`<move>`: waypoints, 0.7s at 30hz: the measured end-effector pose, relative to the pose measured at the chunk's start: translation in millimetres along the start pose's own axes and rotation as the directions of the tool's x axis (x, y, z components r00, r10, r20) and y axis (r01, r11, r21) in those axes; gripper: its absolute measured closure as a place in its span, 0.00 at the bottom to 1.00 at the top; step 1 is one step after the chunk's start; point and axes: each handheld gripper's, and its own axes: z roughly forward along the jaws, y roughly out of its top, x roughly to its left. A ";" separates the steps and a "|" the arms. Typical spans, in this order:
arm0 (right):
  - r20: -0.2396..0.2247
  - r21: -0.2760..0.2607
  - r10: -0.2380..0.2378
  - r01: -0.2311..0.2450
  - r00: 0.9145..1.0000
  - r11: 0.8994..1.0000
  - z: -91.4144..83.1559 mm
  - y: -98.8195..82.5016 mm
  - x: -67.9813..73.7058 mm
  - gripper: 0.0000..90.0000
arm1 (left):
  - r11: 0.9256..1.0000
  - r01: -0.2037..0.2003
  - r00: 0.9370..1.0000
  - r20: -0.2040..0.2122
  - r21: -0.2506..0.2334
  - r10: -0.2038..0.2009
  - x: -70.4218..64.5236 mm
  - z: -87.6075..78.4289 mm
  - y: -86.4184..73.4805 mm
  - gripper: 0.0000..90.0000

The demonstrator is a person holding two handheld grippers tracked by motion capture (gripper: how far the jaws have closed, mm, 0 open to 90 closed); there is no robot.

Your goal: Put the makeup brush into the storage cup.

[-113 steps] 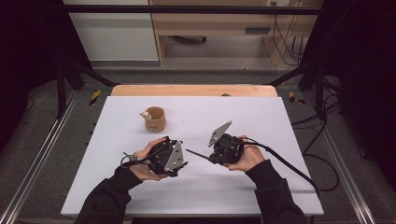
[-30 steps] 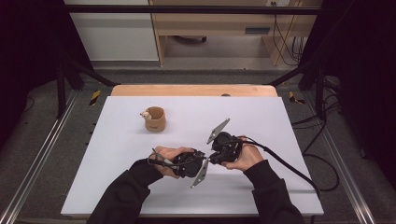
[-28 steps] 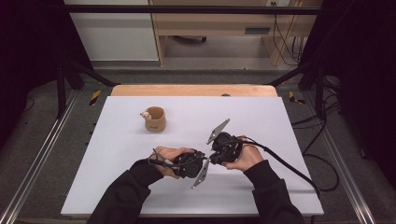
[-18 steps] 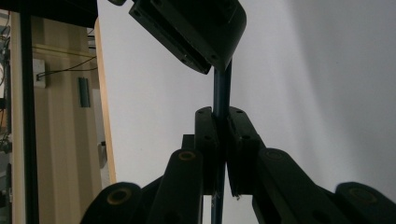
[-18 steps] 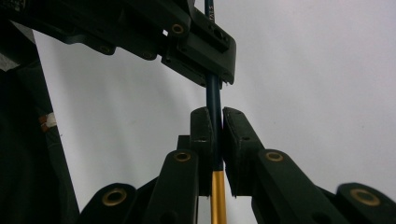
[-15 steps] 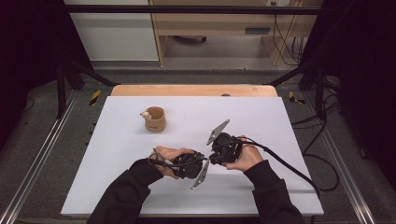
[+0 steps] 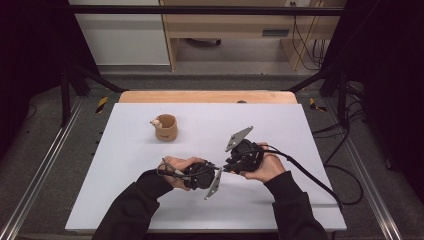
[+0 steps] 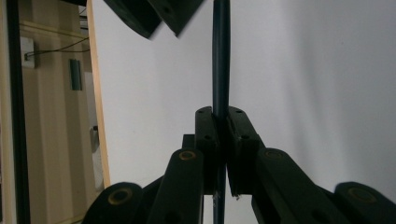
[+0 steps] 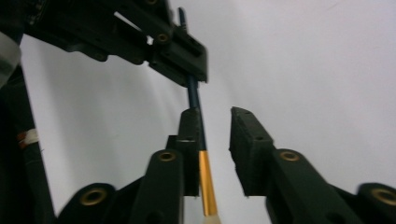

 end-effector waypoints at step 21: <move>0.162 -0.233 0.119 -0.080 0.980 0.969 -35.2 -27.1 -15.9 0.30 | 0.979 0.202 0.979 -0.001 0.033 -0.202 2.9 -8.3 -27.4 0.93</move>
